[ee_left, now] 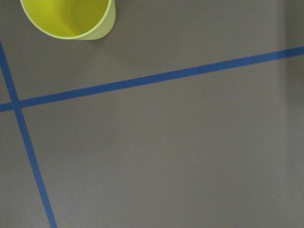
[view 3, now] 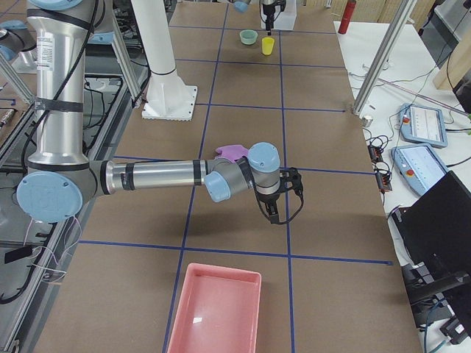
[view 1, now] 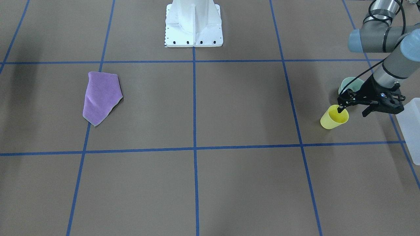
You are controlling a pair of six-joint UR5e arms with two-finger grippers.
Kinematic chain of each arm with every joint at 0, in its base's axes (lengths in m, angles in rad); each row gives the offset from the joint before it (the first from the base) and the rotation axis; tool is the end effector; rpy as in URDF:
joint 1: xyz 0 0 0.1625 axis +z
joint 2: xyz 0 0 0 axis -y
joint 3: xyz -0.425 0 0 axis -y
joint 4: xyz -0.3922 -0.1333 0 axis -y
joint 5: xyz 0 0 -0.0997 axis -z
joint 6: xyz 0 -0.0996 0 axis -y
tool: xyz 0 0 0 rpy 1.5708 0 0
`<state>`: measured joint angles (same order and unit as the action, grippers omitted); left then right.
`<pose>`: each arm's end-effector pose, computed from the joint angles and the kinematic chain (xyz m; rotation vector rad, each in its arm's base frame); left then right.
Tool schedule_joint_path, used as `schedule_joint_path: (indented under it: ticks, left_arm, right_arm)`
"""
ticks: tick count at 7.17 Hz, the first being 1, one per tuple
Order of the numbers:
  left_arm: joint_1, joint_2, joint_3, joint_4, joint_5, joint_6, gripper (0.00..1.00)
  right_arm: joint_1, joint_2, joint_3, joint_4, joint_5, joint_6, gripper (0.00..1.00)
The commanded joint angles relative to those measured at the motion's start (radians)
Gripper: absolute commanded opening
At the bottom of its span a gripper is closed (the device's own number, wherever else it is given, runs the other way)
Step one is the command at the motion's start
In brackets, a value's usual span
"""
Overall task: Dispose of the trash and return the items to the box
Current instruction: 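Reach the left gripper down and grasp the yellow cup, then lift the yellow cup with the left gripper and drop it into the clear bin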
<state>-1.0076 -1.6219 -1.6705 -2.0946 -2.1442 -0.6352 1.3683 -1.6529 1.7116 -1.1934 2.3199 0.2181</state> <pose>0.2211 -0.4986 0.5311 0.2304 0.8242 0.1258 -0.0320 -0.4813 0.5871 0.2523 -0.8073 -0.1486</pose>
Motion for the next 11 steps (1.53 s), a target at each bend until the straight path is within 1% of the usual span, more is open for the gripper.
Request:
schedule_joint_path:
  ticks: [1,2,3,4,6,7,8,9,10,11]
  left_arm:
    - [0.023,0.0,0.012,-0.002,0.001,-0.003,0.52]
    - [0.023,-0.006,0.047,-0.008,0.001,0.002,0.42]
    - [0.023,-0.01,0.078,-0.053,0.003,0.0,0.2]
    - [0.023,-0.012,0.078,-0.064,0.001,0.0,0.0]
    - [0.014,-0.03,0.057,-0.062,-0.013,0.0,0.0]
    - [-0.008,-0.029,0.029,-0.052,-0.048,0.0,0.0]
    - [-0.096,-0.027,0.025,-0.051,-0.134,0.003,0.0]
    - [-0.199,-0.023,0.031,-0.05,-0.207,0.062,0.0]
    - [-0.262,-0.019,0.049,-0.015,-0.213,0.206,0.0]
    - [-0.355,-0.019,0.067,0.095,-0.214,0.396,0.0]
  right_arm:
    - [-0.001,-0.001,0.0,0.0,0.003,0.001,1.0]
    - [-0.001,-0.002,0.0,0.0,0.003,0.001,1.0]
    - [-0.001,-0.002,-0.001,0.0,0.003,0.001,1.0]
    - [-0.001,-0.002,-0.001,0.0,0.003,0.001,1.0]
    - [-0.008,-0.001,-0.001,0.0,0.003,0.003,1.0]
    - [-0.009,-0.002,-0.001,0.0,0.003,0.003,1.0]
    - [-0.015,-0.002,-0.003,0.0,0.001,0.009,1.0]
    - [-0.021,-0.001,-0.001,0.0,0.001,0.018,1.0]
    - [-0.024,-0.001,-0.001,0.0,0.001,0.018,1.0]
    - [-0.032,0.001,-0.001,0.0,0.0,0.018,1.0]
